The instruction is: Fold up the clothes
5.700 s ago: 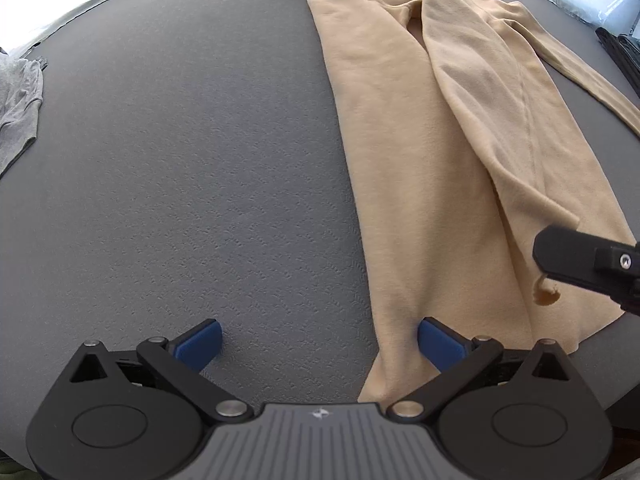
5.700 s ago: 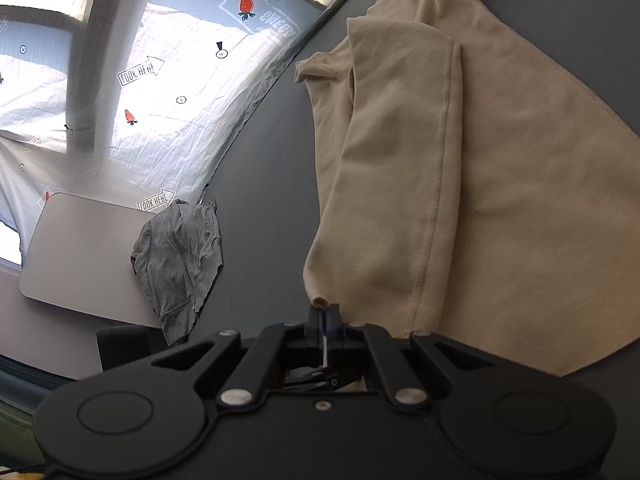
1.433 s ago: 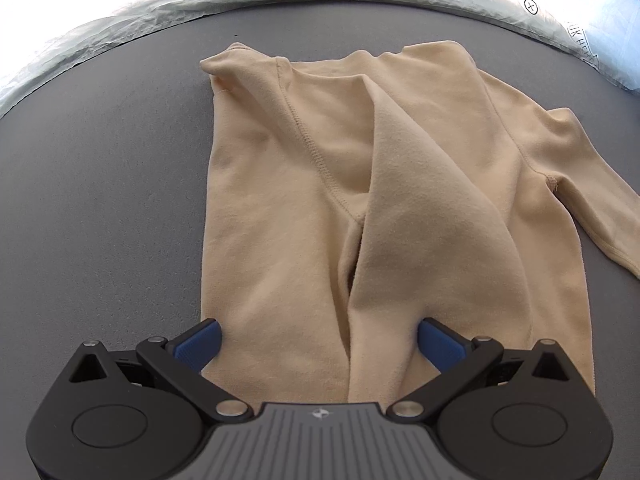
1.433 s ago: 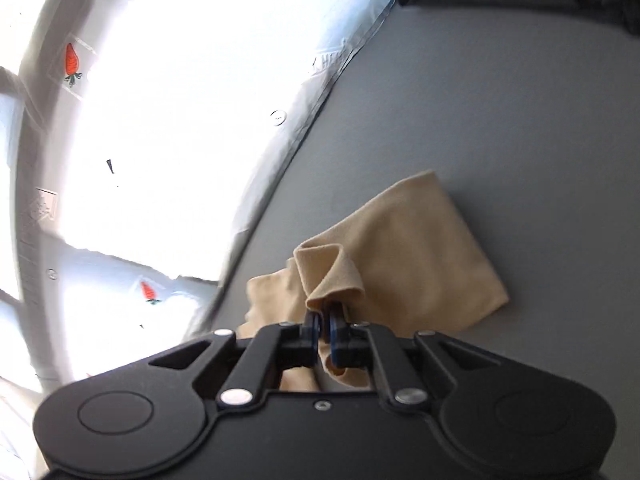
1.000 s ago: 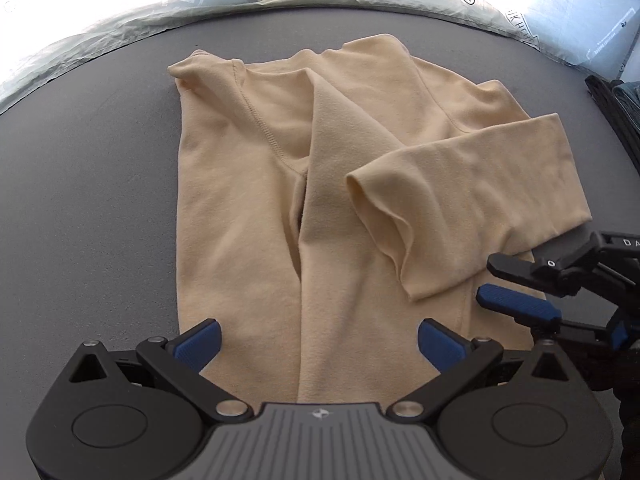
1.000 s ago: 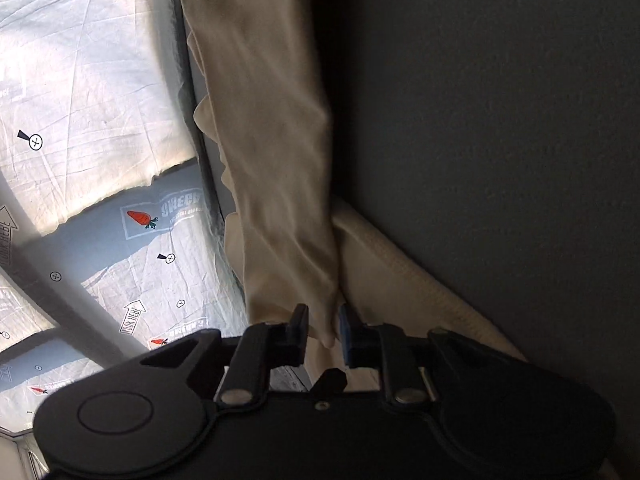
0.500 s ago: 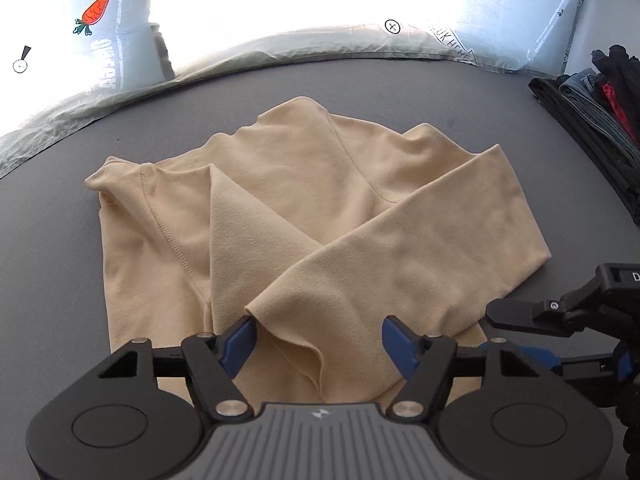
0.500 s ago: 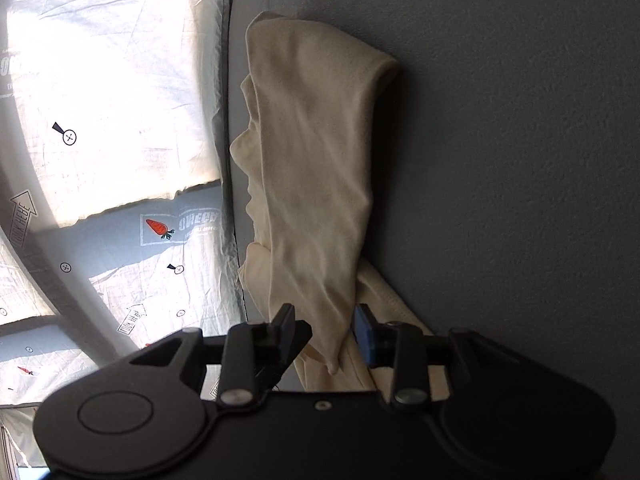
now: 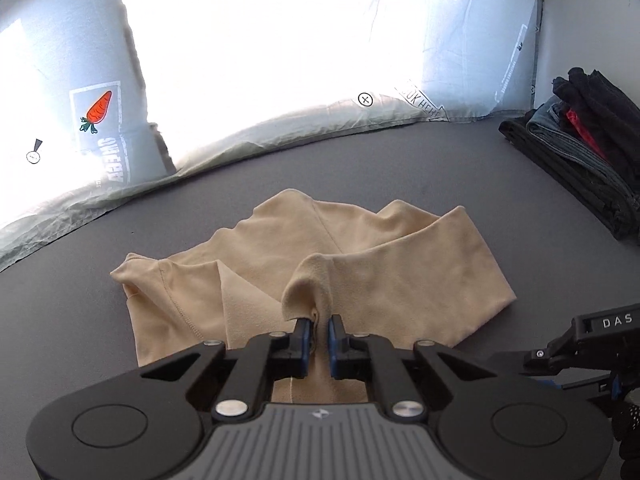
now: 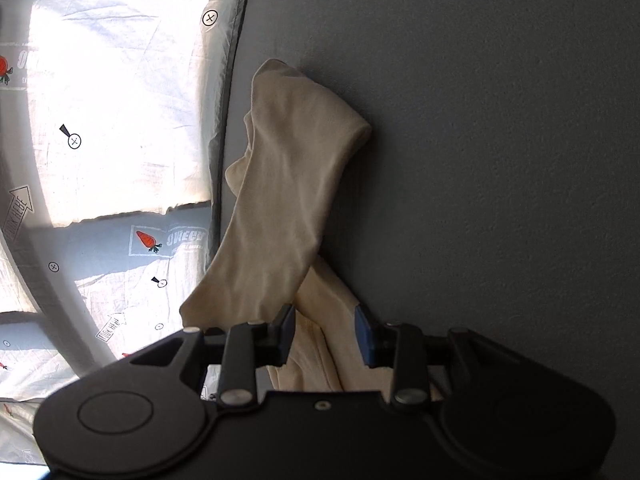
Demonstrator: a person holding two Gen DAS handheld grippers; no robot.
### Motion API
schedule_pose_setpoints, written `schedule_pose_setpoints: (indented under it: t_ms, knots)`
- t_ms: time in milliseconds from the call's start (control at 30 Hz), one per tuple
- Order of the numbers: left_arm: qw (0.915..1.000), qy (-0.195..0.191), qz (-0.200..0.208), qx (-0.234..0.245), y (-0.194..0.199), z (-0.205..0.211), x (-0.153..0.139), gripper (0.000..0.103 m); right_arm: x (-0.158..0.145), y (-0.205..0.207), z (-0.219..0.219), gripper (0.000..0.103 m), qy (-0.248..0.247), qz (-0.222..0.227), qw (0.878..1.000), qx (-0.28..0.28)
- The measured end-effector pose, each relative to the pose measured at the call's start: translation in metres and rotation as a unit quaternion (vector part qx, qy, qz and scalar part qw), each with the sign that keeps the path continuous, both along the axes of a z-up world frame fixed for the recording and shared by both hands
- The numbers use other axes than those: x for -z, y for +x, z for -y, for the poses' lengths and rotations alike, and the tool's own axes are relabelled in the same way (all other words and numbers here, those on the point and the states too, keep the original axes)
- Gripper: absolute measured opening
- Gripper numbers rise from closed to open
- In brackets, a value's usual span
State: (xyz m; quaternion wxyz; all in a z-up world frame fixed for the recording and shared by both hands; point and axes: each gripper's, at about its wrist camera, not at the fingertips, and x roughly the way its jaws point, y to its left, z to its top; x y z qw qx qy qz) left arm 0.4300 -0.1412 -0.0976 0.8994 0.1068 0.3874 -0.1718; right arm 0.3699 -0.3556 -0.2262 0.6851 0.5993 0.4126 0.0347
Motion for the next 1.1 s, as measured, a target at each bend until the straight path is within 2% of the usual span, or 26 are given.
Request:
schedule_pose_setpoints:
  t_ms: [100, 167, 333, 433, 567, 633, 733, 800, 900, 1100]
  knots:
    - [0.9995, -0.017, 0.019, -0.017, 0.002, -0.016, -0.019, 0.01, -0.022, 0.0, -0.014, 0.035, -0.098, 0.0, 0.995, -0.033]
    - [0.9988, -0.029, 0.026, -0.029, 0.003, -0.03, -0.027, 0.01, -0.029, -0.005, -0.024, 0.035, -0.136, -0.006, 0.99, -0.044]
    - [0.9971, -0.046, 0.032, -0.052, 0.008, -0.073, -0.037, 0.01, -0.035, -0.024, -0.047, 0.035, -0.156, -0.015, 0.987, -0.029]
    - [0.9958, -0.058, 0.036, -0.061, 0.011, -0.099, -0.04, 0.01, -0.042, -0.027, -0.063, 0.034, -0.19, -0.022, 0.981, -0.016]
    - [0.9941, -0.073, 0.039, -0.071, 0.017, -0.133, -0.041, 0.01, -0.055, -0.029, -0.086, 0.035, -0.281, -0.041, 0.959, -0.01]
    - [0.9933, -0.08, 0.038, -0.074, 0.021, -0.149, -0.04, 0.01, -0.058, -0.044, -0.086, 0.035, -0.345, -0.057, 0.937, -0.018]
    - [0.9928, -0.083, 0.036, -0.078, 0.026, -0.17, -0.035, 0.01, -0.055, -0.045, -0.095, 0.036, -0.405, -0.078, 0.91, -0.032]
    - [0.9925, -0.086, 0.033, -0.08, 0.028, -0.184, -0.031, 0.01, -0.051, -0.056, -0.09, 0.036, -0.415, -0.085, 0.905, -0.04]
    - [0.9916, -0.089, 0.031, -0.089, 0.031, -0.204, -0.025, 0.01, -0.048, -0.049, -0.095, 0.038, -0.432, -0.091, 0.896, -0.042]
    - [0.9857, -0.104, 0.031, -0.129, 0.036, -0.246, -0.017, 0.01, -0.049, -0.053, -0.102, 0.038, -0.456, -0.107, 0.882, -0.044]
